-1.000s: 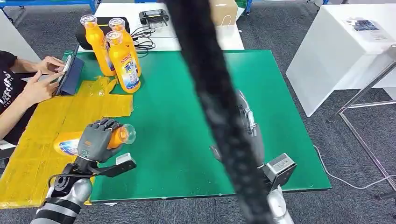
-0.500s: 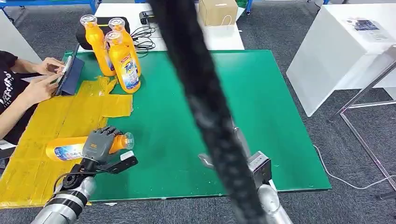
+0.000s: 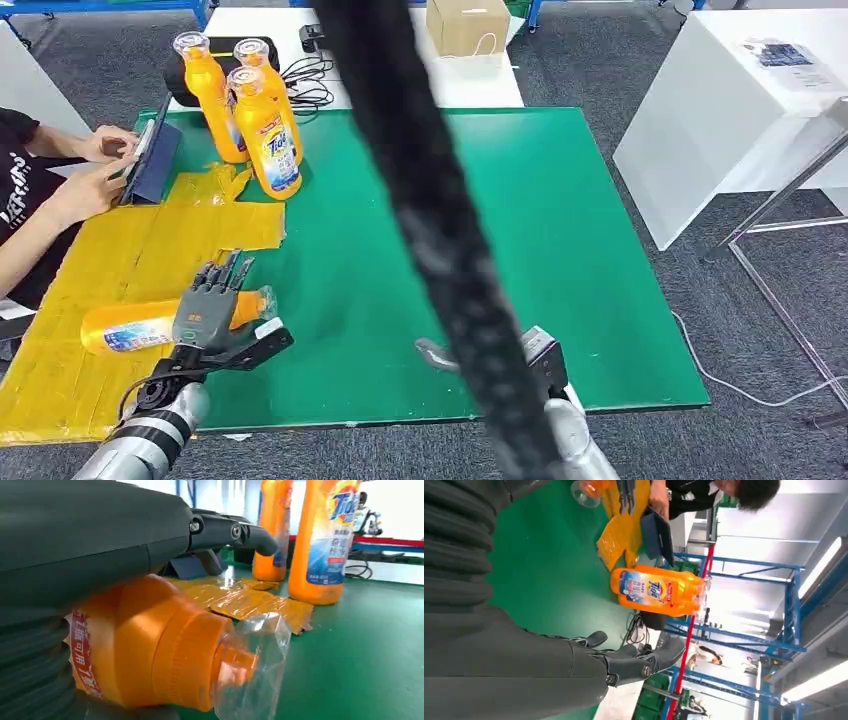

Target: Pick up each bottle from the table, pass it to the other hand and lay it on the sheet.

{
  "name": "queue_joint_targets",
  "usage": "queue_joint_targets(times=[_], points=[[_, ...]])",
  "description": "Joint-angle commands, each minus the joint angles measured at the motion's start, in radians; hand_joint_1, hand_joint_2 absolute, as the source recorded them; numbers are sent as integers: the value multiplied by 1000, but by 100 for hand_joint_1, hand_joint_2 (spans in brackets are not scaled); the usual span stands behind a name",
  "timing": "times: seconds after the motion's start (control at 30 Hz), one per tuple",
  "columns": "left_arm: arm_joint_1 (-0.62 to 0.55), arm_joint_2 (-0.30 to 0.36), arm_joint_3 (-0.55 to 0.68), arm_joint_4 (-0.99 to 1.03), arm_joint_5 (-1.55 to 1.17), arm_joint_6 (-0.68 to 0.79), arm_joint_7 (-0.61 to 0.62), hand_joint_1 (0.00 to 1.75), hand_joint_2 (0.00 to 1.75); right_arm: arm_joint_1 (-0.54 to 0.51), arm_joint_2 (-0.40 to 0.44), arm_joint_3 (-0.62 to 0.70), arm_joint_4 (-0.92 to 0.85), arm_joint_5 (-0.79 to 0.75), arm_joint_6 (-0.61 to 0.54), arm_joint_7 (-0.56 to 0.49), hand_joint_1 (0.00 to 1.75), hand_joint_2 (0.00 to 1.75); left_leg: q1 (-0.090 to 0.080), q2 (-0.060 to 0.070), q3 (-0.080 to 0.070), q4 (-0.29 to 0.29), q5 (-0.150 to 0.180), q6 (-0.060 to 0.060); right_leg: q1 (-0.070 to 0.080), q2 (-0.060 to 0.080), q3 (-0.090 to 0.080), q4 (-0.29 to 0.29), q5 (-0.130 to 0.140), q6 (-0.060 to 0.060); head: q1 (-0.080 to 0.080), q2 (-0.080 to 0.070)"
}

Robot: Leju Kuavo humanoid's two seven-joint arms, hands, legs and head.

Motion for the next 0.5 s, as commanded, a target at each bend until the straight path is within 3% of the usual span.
queue_joint_targets(times=[0.03, 0.13, 0.27, 0.37, 0.43, 0.47, 0.5], points=[[-9, -31, 41, 56, 24, 4, -44, 0, 175, -32, -16, 16, 70, -2, -5, 8, 0, 175, 0, 1, 4, -1, -1, -1, 0, -1, 4, -1, -1, -1, 0, 0], [28, -10, 14, -47, -70, 81, -12, 0, 175, -17, -14, 5, 62, 15, -33, 8, 0, 175, 0, 1, 4, -1, -1, -1, 0, -1, 3, -1, -1, -1, 0, 0], [224, 2, 103, -506, -462, 81, 64, 0, 175, 29, -19, -29, 48, 31, -78, 12, 0, 175, 0, 2, 5, -1, -3, -1, 0, 0, 4, -1, -2, -1, 0, 0], [276, 74, 8, -708, -568, 81, 176, 0, 175, 55, -21, -52, 39, 33, -87, 9, 0, 175, 0, 1, 4, 0, -3, -1, 0, -2, 3, -1, -3, -1, 0, 0], [135, 360, -331, -804, -568, 81, 472, 0, 175, 69, -19, -65, 32, 36, -97, 7, 0, 175, 1, 2, 0, 1, -2, -2, 1, 1, -1, 0, -2, -2, 0, 0], [40, 430, -522, -779, -568, 81, 614, 0, 175, 71, -18, -69, 31, 36, -99, 7, 0, 175, 1, 3, 6, 2, -6, -3, 1, -1, 5, 2, -6, -4, 0, 0], [-87, 483, -740, -751, -568, 81, 760, 0, 175, 69, -17, -71, 32, 36, -100, 7, 0, 175, 3, -1, -3, 4, -2, -3, 3, -3, -2, 3, -3, -4, 0, 0]])
